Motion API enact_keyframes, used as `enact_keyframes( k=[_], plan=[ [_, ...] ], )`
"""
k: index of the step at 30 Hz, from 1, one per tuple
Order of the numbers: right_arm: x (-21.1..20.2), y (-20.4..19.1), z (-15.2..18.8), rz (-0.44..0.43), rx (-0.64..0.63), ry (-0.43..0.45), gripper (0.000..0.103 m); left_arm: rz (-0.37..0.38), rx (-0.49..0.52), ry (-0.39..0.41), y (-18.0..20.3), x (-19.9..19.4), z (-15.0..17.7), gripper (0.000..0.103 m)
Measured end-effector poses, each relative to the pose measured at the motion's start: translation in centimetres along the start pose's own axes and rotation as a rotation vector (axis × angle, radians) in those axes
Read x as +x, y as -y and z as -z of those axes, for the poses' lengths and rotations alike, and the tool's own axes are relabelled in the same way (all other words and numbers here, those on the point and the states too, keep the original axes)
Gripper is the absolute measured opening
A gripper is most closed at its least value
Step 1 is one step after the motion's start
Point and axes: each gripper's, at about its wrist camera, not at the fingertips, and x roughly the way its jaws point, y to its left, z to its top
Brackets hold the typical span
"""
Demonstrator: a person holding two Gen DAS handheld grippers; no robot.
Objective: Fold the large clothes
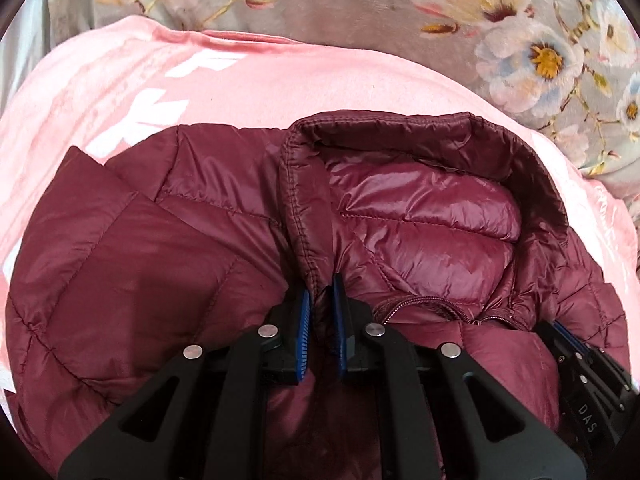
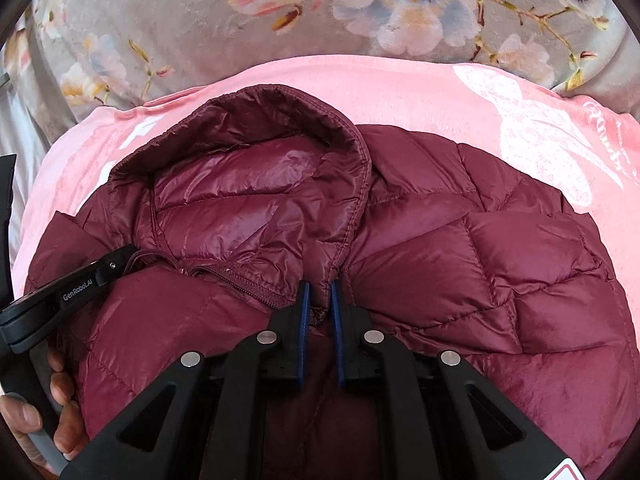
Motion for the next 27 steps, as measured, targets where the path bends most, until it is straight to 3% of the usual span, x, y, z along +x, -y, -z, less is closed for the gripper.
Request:
enact_keyframes(
  k=[5, 8, 11, 13, 18, 23, 27],
  plan=[
    [-0.1, 0.4, -0.2, -0.029, 0.020, -0.004, 0.010, 0.007, -0.008, 0.011, -0.3, -0.3, 0.0, 0.013],
    [-1.7, 1.5, -0.5, -0.091, 0.094, 0.018, 0.015, 0.069, -0.095, 0.008, -2.2, -1.7, -0.4, 0.016],
    [-4.4, 3.5, -2.1, -0.209, 0.244, 0.090, 0.016, 0.136, -0.231, 0.060, -4.6, -4.6, -2.7, 0.022],
    [-5.5, 4.7, -3.9, -0.267, 0.340, 0.146, 0.019, 0.161, -0.301, 0.078, -5.6, -5.4, -4.6, 0.035],
    [-3.4, 5.0, -8.6, -0.281, 0.443, 0.159, 0.020, 0.143, -0.490, 0.070, -6.9, -3.9, -9.1, 0.036],
    [1.5, 4.0, -10.0, -0.244, 0.438, 0.080, 0.020, 0.098, -0.474, -0.007, -5.5, -0.2, -10.4, 0.036],
    [3.0, 2.6, -8.7, -0.170, 0.280, 0.009, 0.019, 0.052, -0.368, -0.105, -4.4, 2.5, -9.3, 0.036]
  ],
)
